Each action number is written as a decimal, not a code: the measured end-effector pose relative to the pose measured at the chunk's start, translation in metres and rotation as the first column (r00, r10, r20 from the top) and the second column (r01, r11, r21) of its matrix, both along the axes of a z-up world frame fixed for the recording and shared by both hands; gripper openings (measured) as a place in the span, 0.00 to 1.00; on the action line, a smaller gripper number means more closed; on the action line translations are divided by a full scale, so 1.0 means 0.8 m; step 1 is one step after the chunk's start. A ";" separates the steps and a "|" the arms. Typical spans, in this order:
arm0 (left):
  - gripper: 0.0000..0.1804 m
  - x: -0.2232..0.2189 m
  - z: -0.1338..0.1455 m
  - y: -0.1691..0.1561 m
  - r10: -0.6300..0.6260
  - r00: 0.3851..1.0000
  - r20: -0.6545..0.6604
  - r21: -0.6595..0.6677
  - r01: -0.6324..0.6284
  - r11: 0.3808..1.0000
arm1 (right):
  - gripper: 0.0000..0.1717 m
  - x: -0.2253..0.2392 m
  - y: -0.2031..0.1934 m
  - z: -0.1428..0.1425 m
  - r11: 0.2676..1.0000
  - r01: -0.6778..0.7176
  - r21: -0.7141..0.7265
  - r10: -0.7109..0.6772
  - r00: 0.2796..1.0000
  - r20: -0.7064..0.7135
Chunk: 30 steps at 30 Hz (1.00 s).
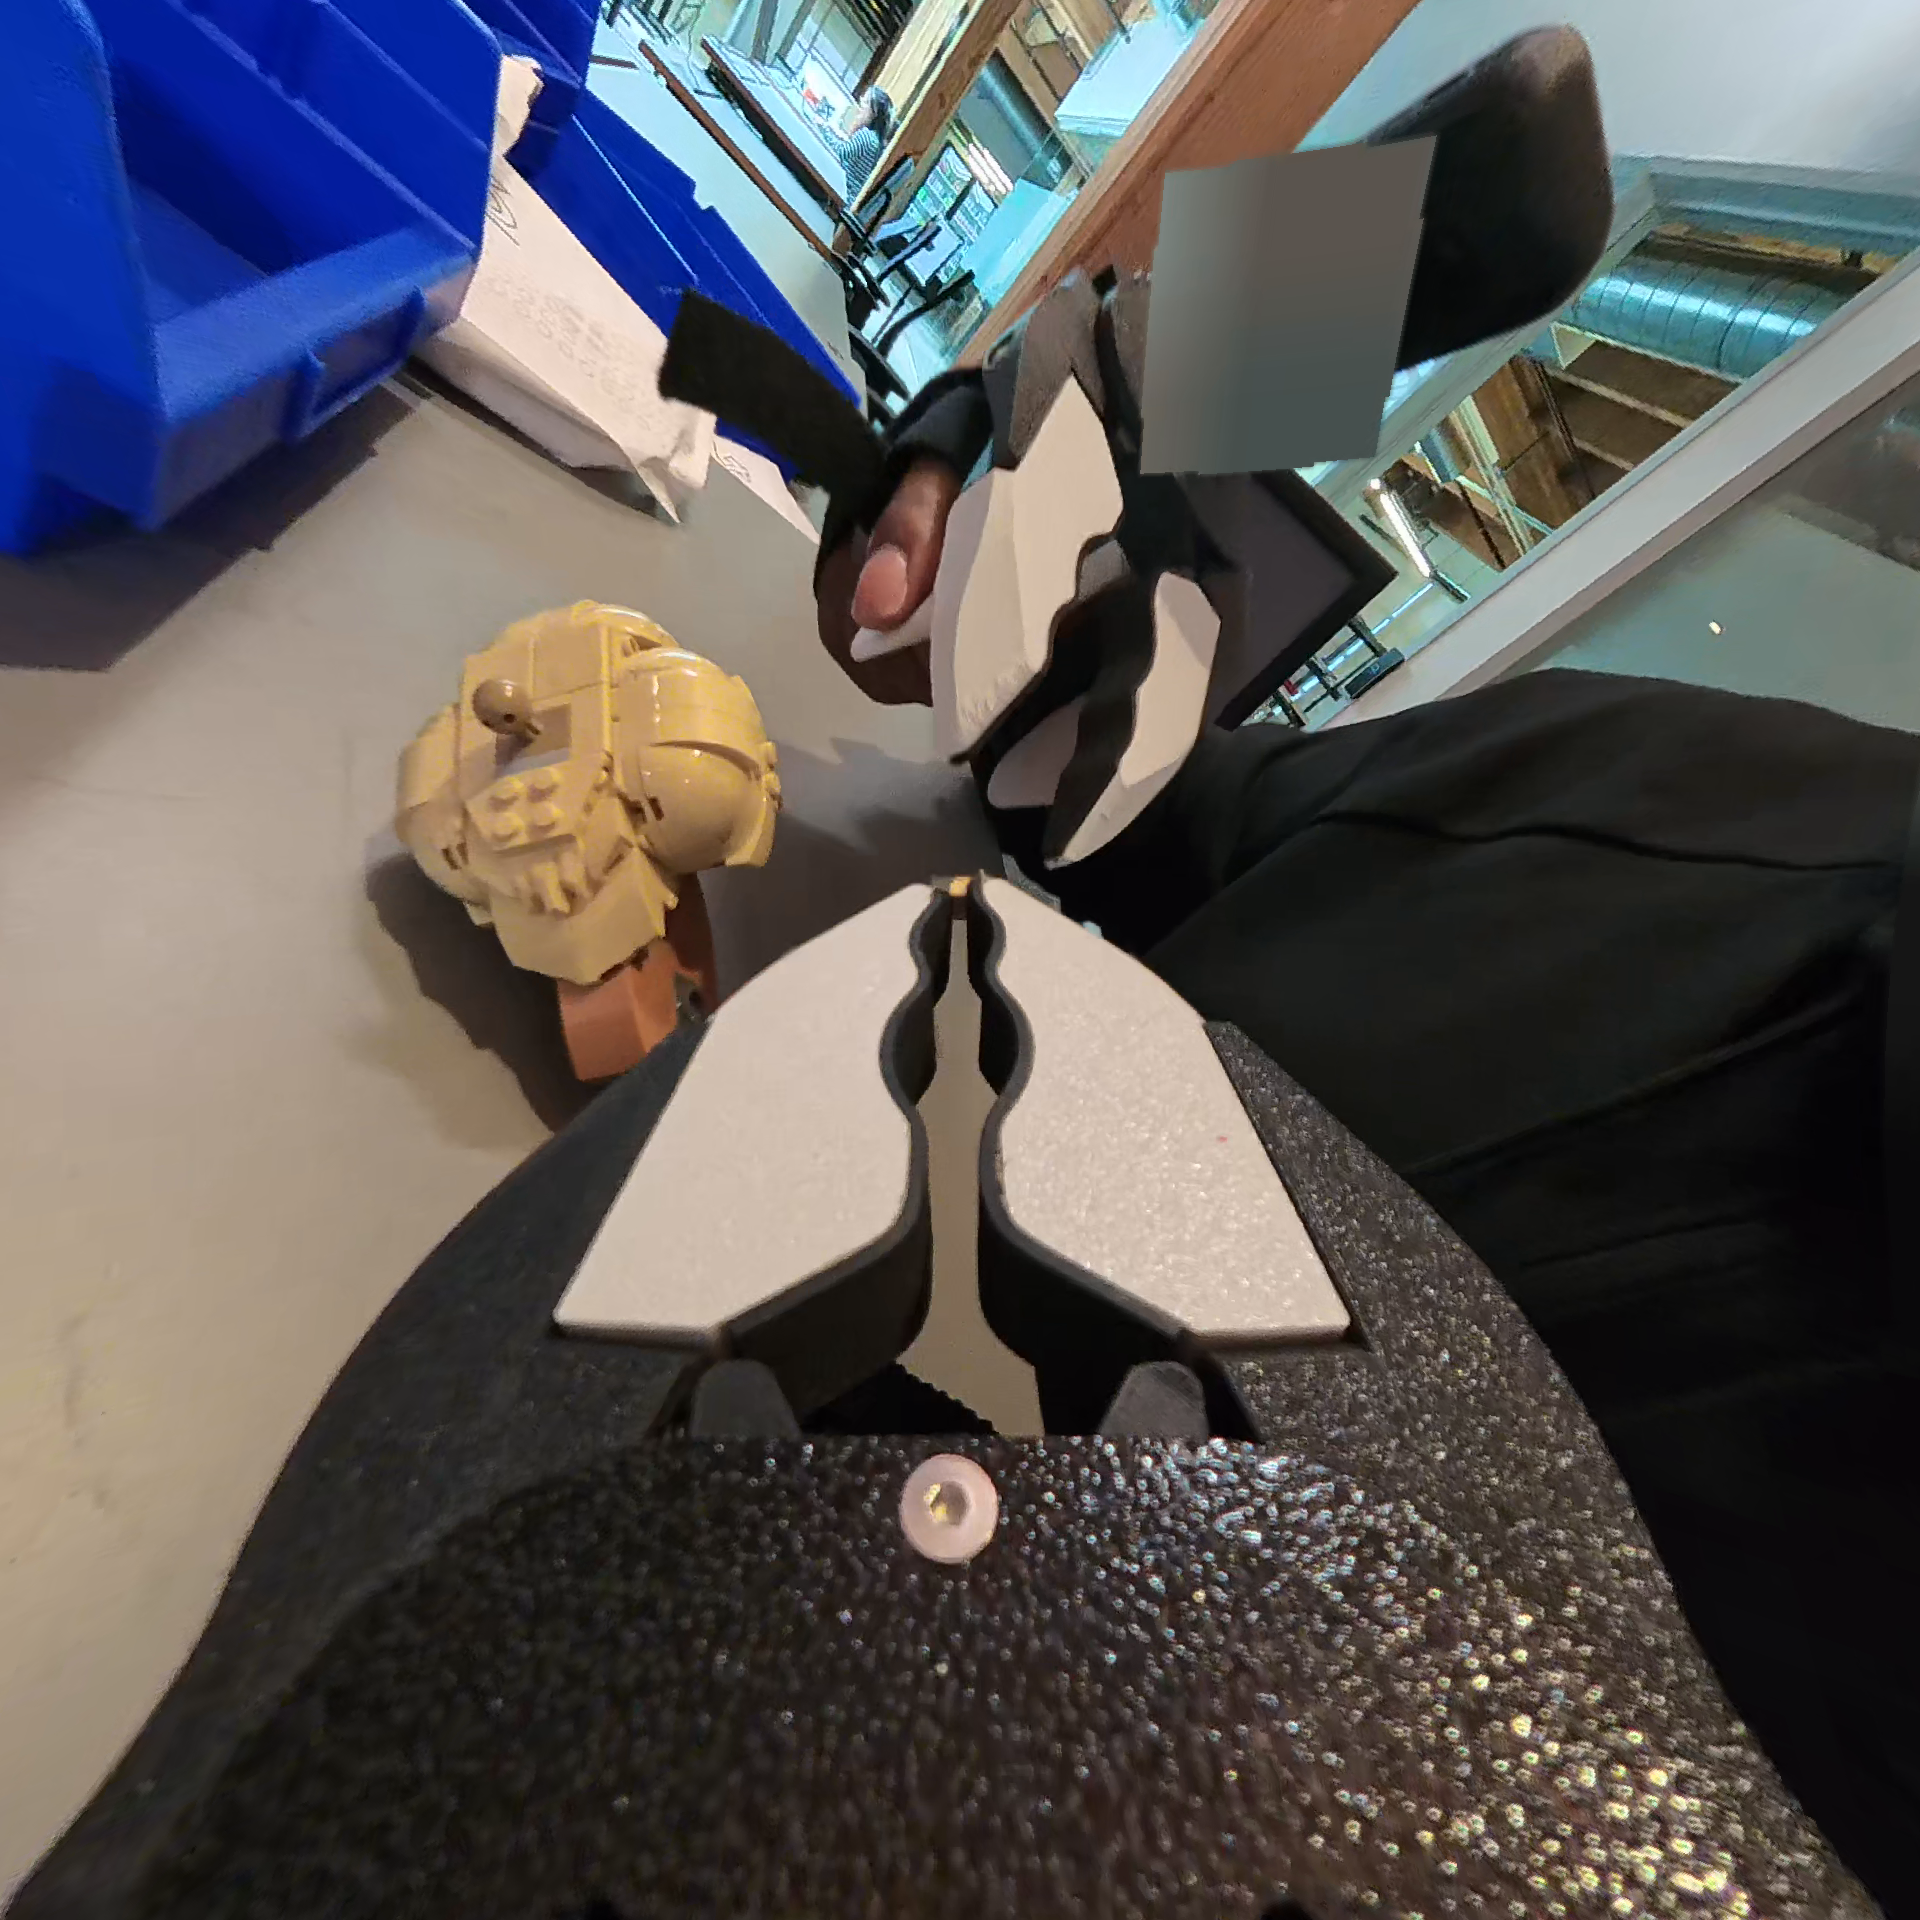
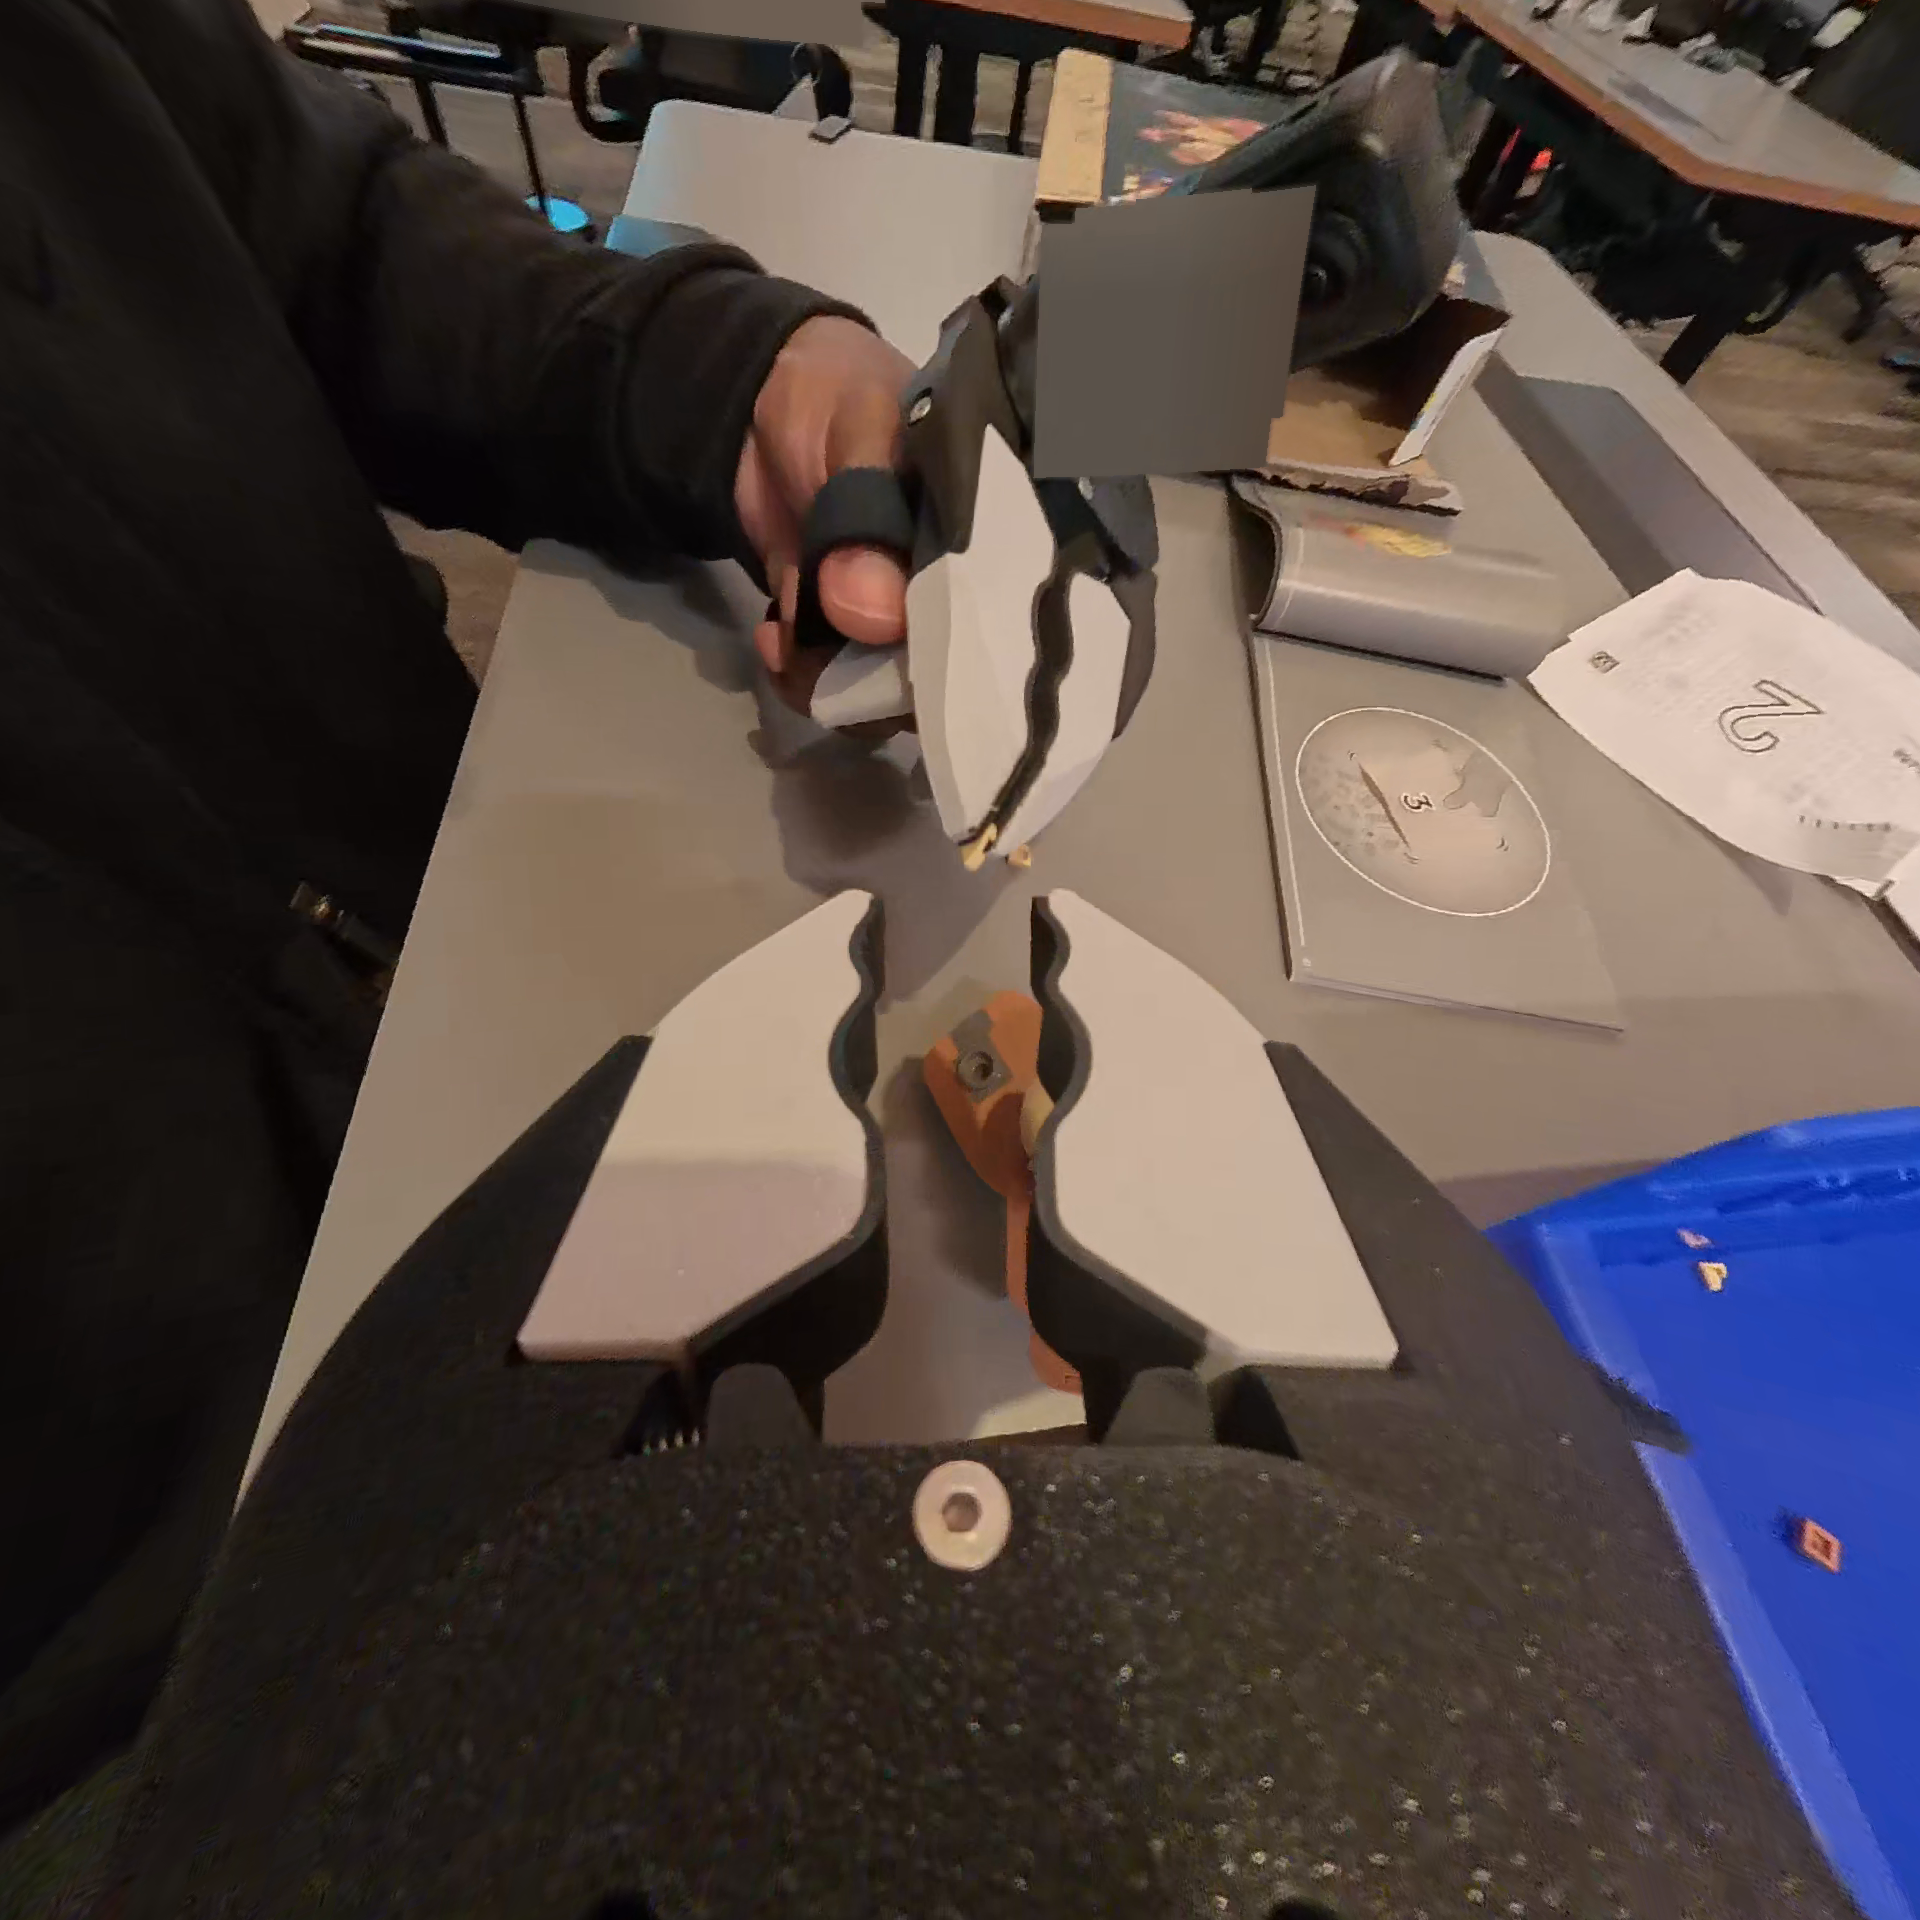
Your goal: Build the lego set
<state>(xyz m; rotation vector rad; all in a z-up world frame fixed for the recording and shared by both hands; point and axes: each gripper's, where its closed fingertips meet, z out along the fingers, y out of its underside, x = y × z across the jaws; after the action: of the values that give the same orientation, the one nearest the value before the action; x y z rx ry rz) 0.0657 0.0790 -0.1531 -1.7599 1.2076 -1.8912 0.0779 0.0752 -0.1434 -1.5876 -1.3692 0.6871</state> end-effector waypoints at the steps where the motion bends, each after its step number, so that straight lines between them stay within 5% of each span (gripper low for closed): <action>1: 0.01 0.003 0.002 -0.001 -0.001 1.000 0.005 -0.004 0.001 1.000 | 0.14 -0.001 0.001 0.001 1.000 0.021 0.011 -0.021 1.000 -0.011; 9: 0.01 0.024 0.003 -0.011 -0.024 1.000 0.010 -0.041 0.025 0.999 | 0.09 0.003 -0.005 -0.002 0.980 0.169 0.104 -0.157 0.981 -0.109; 30: 0.02 0.035 -0.008 -0.012 -0.011 1.000 -0.015 -0.110 0.009 0.994 | 0.02 0.009 0.002 -0.022 0.940 0.340 0.014 -0.330 0.921 -0.209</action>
<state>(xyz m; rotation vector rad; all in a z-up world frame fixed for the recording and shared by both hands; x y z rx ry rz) 0.0935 0.0695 -0.1593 -1.8301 1.1400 -1.9881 0.0848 0.0765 -0.1608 -1.6116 -0.9273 0.5819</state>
